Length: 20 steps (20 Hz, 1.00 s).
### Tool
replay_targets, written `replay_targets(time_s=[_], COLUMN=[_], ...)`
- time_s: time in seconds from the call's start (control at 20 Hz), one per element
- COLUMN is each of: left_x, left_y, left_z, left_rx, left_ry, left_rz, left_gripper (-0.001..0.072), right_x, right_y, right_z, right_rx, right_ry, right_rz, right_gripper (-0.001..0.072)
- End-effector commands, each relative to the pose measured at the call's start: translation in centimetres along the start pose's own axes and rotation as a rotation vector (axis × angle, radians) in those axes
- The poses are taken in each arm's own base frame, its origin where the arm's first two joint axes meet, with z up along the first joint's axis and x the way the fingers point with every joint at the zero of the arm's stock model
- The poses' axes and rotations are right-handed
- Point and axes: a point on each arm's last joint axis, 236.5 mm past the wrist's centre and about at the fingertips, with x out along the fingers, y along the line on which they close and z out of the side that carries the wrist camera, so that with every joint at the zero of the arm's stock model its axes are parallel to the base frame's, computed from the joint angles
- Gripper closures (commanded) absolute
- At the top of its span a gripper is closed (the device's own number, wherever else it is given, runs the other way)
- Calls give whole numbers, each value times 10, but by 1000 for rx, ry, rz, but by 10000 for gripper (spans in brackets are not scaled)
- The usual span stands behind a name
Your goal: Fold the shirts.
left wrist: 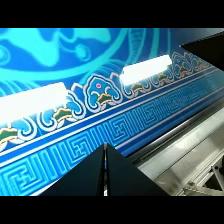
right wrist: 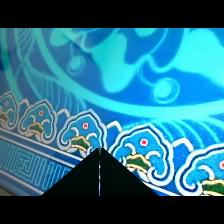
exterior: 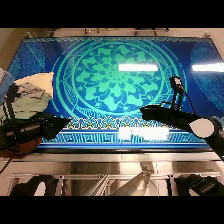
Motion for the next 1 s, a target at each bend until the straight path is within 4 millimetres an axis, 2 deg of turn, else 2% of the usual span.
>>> replay_targets(time_s=[0.0, 0.4, 0.5, 0.55, 0.7, 0.75, 0.85, 0.95], left_x=[0, 0, 0, 0, -5, -11, -39, -67], left_y=[0, 0, 1, 4, 14, 27, 76, 132], left_z=[-1, -1, 0, 8, 32, 50, 95, 125], left_rx=[0, 0, 0, -2, -102, -164, -194, -137], left_ry=[1, 1, -3, -35, -129, -204, -368, -355], left_rz=[-1, 0, 2, 16, 63, 118, 333, 559], left_gripper=[694, 695, 695, 695, 698, 699, 706, 704], right_x=[1, 1, 1, 2, 3, 3, 3, 2], right_y=[0, -1, -2, -3, 3, 4, 8, 15], right_z=[-1, -1, 7, 13, 13, 13, 15, 22], right_rx=[3, 1, 2, 9, 72, 87, 120, 197], right_ry=[1, 3, -32, -56, -56, -57, -62, -87], right_rz=[0, -1, -7, -10, 19, 27, 44, 79], right_gripper=[691, 691, 691, 691, 690, 691, 691, 691])
